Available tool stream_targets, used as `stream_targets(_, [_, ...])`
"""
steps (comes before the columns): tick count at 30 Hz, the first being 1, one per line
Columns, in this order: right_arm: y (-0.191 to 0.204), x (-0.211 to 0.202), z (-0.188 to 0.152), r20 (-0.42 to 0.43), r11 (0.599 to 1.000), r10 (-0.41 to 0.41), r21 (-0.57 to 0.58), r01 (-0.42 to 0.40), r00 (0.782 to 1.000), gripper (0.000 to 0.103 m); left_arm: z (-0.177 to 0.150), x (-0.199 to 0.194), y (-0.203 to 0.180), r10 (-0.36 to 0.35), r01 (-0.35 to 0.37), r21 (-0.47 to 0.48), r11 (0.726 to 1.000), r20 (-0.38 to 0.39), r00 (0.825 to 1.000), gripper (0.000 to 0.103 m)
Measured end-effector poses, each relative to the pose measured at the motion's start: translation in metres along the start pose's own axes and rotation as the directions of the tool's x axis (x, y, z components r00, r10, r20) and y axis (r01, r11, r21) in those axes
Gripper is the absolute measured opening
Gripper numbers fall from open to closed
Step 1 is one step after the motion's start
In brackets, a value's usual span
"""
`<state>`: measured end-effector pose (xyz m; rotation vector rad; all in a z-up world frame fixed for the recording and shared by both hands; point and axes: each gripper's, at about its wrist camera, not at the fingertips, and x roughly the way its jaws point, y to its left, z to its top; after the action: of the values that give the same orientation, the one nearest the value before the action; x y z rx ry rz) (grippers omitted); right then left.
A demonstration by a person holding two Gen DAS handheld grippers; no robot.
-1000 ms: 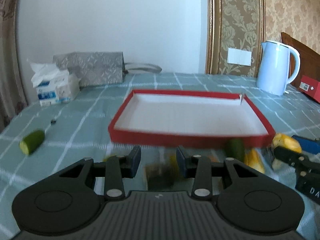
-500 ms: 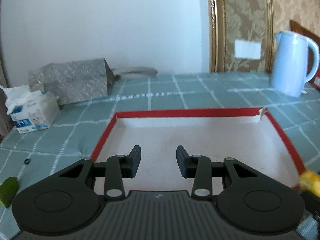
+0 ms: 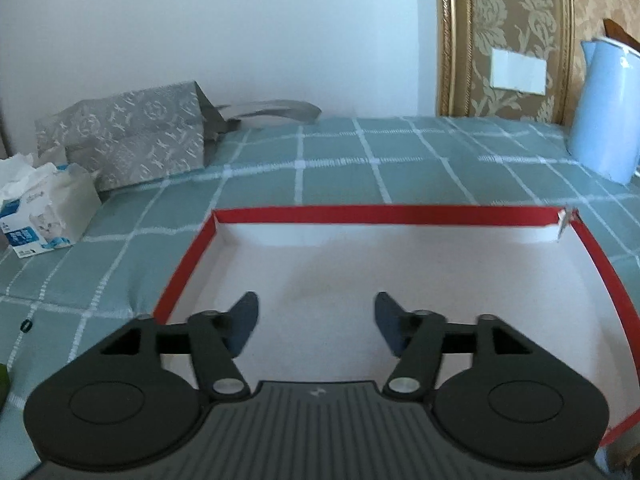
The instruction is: Organize fruits
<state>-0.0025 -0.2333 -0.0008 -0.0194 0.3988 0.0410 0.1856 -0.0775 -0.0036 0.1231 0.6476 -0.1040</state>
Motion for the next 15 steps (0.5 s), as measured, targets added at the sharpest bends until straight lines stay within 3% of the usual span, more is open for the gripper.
stream_targets(2, [0.000,-0.001,0.000,0.002,1.000,0.003,0.002,-0.003,1.000,0.037,0.001,-0.002,0.002,0.002,-0.002,-0.001,1.000,0.011,1.000,0.076])
stream_targets(6, [0.001,-0.002,-0.002,0.005,1.000,0.001,0.001,-0.001,1.000,0.037,0.004,-0.011,0.009,0.005,-0.003,-0.035,0.999,0.041,0.999,0.078])
stream_targets(8, [0.001,-0.002,-0.001,0.004,1.000,0.001,0.003,-0.001,1.000,0.037,0.007,-0.012,0.011,0.015,-0.013,-0.043,0.999,0.052,0.999,0.088])
stream_targets(12, [0.002,-0.005,-0.002,0.016,1.000,-0.001,-0.002,0.001,1.000,0.037,0.008,-0.011,0.013,0.041,-0.038,-0.046,0.998,0.056,0.998,0.088])
stream_targets(15, [0.002,-0.005,-0.002,0.017,1.000,-0.002,-0.004,0.002,1.000,0.037,0.007,-0.011,0.018,0.001,0.001,-0.059,0.998,0.039,0.999,0.090])
